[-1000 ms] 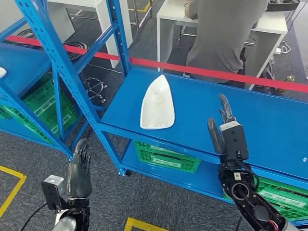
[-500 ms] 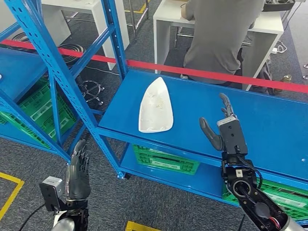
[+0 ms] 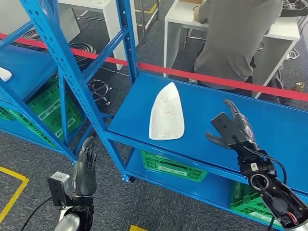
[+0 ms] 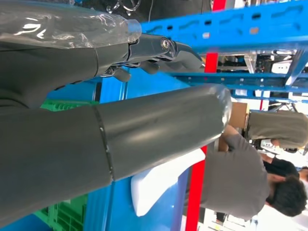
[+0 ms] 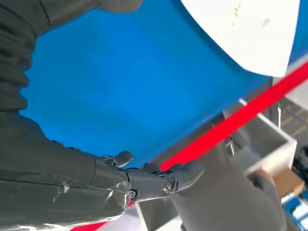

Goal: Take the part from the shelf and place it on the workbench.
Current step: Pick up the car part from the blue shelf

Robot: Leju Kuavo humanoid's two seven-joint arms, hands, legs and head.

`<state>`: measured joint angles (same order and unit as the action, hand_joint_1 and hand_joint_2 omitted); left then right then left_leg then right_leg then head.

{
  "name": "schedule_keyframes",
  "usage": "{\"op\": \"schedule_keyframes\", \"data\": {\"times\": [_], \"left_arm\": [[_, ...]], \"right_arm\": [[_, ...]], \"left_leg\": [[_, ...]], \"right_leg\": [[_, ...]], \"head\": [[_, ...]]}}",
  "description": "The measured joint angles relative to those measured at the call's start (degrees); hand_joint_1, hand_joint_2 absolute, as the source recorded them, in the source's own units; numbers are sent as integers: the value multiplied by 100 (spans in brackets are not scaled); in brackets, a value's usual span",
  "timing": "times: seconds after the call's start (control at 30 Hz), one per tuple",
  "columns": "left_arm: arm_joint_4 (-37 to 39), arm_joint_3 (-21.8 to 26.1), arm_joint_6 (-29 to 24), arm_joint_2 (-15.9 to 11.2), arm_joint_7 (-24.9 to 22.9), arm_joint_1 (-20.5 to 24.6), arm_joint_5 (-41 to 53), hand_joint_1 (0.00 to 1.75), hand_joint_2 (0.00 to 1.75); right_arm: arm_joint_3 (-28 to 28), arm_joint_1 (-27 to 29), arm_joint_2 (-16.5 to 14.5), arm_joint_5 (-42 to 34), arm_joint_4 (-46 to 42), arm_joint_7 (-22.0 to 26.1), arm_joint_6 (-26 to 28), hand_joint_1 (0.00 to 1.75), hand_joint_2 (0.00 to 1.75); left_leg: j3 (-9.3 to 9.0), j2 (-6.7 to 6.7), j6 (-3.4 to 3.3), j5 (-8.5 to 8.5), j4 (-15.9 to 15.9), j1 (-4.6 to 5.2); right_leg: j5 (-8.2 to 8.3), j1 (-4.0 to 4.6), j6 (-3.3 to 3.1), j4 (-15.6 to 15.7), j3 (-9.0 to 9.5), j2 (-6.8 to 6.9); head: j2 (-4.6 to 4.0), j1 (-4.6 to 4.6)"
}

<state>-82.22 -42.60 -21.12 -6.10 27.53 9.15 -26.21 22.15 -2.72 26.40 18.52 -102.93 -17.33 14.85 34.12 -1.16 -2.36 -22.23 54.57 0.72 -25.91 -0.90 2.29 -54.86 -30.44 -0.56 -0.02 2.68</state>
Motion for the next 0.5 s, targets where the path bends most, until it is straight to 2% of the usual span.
{"op": "schedule_keyframes", "data": {"times": [0.23,0.5], "left_arm": [[8,0,-48,0,4,1,-6,0,0],[15,0,-63,36,52,1,-46,0,0]], "right_arm": [[382,-186,7,-153,34,118,-316,0,175],[870,-472,-4,-320,64,334,-548,0,175]], "left_leg": [[-35,-3,64,56,-88,-1],[-32,-4,136,58,-102,-16]], "right_leg": [[5,9,-57,-1,-9,1],[-6,23,-80,-1,-14,5]], "head": [[0,-138],[0,-161]]}}
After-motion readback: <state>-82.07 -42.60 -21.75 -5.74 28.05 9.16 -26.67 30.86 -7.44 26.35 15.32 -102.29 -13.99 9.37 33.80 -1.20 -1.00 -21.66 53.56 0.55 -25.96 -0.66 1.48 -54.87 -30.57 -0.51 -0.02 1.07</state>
